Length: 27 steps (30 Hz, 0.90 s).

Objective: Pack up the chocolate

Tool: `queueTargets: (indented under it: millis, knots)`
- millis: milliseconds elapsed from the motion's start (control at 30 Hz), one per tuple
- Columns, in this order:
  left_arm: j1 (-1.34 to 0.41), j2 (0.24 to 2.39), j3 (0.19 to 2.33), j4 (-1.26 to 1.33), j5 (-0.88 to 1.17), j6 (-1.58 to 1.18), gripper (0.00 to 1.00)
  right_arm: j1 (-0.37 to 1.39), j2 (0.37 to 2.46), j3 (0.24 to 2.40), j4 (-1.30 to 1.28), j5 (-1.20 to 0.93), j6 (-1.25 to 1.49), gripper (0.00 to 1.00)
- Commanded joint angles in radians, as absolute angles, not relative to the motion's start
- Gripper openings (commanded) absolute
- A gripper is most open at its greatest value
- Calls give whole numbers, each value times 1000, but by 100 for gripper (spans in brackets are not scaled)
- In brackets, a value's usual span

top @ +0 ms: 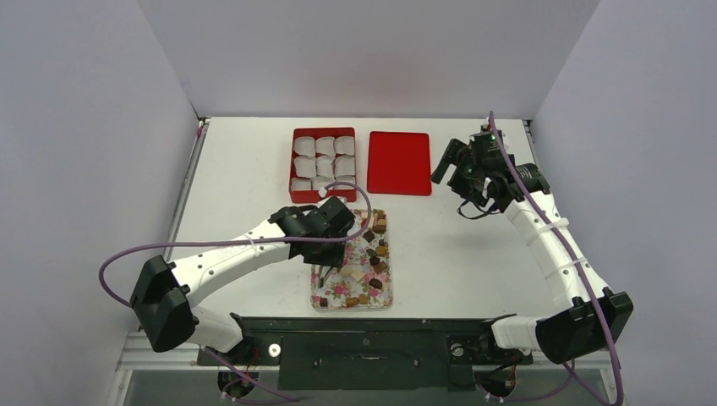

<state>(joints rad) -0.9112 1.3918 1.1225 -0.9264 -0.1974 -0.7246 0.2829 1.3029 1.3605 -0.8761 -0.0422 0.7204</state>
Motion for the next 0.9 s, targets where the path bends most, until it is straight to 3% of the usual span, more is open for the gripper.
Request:
queueTargets:
  millis: [0, 533, 867]
  knots:
    - [-914, 1408, 1188, -899, -214, -718, 41, 280, 1271, 1360, -857, -23, 709, 86]
    - [-911, 1403, 1237, -942, -227, -695, 30, 279, 1270, 1362, -857, -20, 707, 85]
    - [-907, 1363, 1368, -1017, -249, -675, 29, 279, 1271, 1365, -857, -16, 707, 85]
